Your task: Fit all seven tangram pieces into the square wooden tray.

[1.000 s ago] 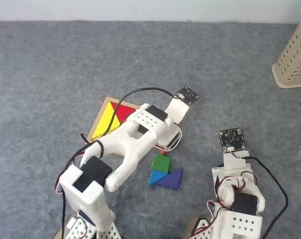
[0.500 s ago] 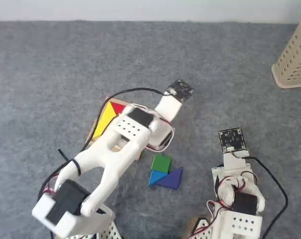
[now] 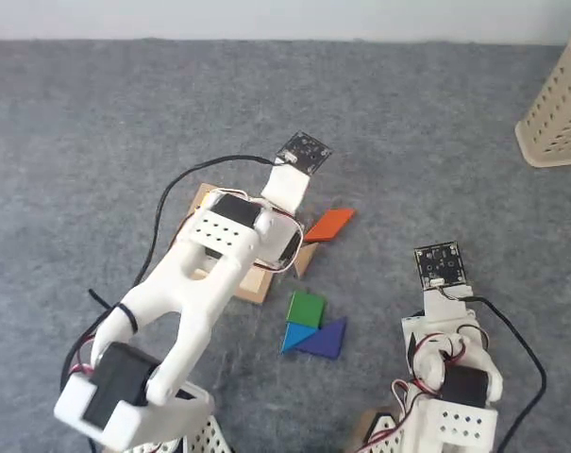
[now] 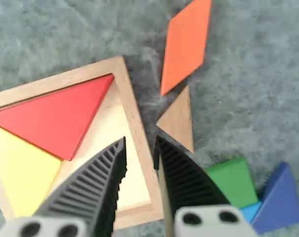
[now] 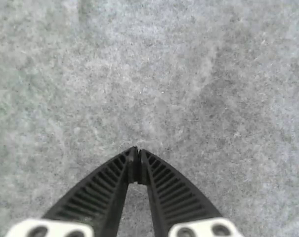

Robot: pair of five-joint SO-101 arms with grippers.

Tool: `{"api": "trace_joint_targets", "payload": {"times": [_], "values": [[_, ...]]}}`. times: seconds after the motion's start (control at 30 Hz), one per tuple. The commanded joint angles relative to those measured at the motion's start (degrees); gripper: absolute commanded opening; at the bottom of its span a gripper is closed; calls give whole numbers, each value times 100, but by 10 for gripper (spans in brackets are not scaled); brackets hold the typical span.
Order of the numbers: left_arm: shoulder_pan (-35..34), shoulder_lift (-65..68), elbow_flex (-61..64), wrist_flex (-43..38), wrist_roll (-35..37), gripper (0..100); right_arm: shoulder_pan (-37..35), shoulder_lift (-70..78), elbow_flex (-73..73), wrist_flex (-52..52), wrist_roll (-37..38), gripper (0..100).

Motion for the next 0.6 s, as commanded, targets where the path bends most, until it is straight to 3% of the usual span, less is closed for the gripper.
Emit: {"api": "trace_joint_targets", "payload": {"times": [0.0,0.2,0.3,0.43,0.57], "values": [[167,-281,-57,-501,-18,89,66,-84,35,-75,70,6],[475,-237,189,-2101,0,193,66,-84,35,-75,70,6],[492,62,136,-2497,0,211,66,-84,35,-75,70,6],[501,1125,-444,-2514,0,231,66,-84,35,-75,70,6],[527,2180,-1385,-1820,-26,244,66,-84,35,-75,70,6]]}}
